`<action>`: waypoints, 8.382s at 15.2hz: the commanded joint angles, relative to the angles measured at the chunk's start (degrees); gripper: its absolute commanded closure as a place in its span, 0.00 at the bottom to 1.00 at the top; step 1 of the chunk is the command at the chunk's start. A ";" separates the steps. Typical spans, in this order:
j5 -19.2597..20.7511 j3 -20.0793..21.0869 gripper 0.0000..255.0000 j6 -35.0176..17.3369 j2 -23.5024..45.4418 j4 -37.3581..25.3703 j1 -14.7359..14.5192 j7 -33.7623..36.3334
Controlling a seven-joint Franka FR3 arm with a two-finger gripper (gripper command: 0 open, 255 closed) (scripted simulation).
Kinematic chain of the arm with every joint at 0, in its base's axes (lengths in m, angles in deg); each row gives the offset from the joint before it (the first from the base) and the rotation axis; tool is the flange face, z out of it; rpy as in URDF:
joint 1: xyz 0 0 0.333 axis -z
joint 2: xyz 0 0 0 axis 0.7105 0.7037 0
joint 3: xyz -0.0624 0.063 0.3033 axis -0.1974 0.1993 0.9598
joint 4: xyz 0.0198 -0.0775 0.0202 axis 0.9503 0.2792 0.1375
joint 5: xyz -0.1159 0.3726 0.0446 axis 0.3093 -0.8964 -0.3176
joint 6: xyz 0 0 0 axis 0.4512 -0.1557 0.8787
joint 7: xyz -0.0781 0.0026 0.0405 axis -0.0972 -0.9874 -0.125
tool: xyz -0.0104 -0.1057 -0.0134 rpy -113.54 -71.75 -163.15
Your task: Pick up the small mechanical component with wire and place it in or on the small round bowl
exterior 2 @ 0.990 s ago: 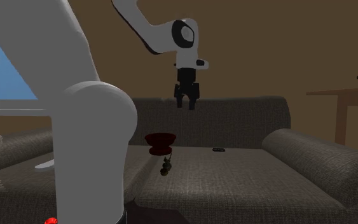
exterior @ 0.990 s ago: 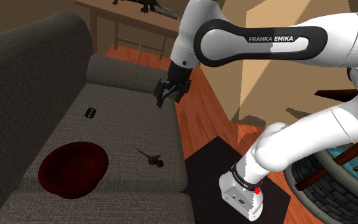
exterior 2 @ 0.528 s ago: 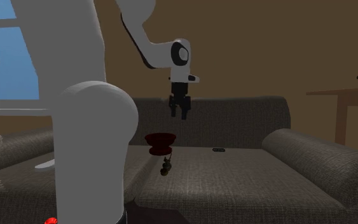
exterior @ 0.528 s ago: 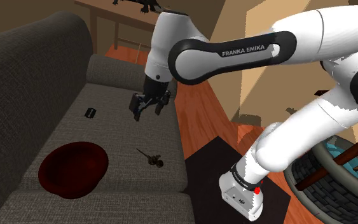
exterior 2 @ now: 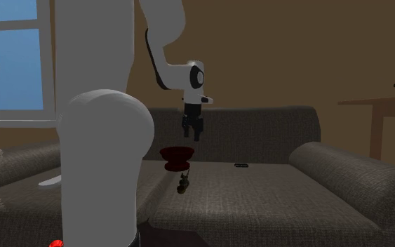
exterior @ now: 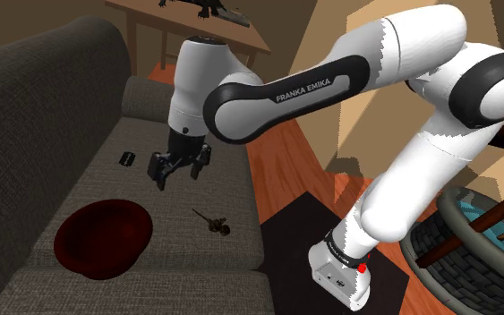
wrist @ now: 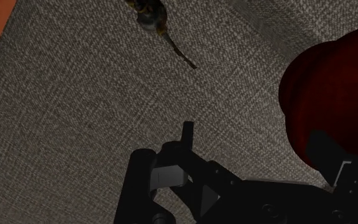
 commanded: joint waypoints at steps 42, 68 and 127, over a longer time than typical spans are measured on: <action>-10.14 -1.17 0.00 -17.28 -1.44 24.60 1.39 -0.99; -13.43 -1.55 1.00 -10.05 -8.01 23.46 1.05 -2.82; 13.47 0.99 1.00 9.20 29.10 -29.88 -13.23 28.44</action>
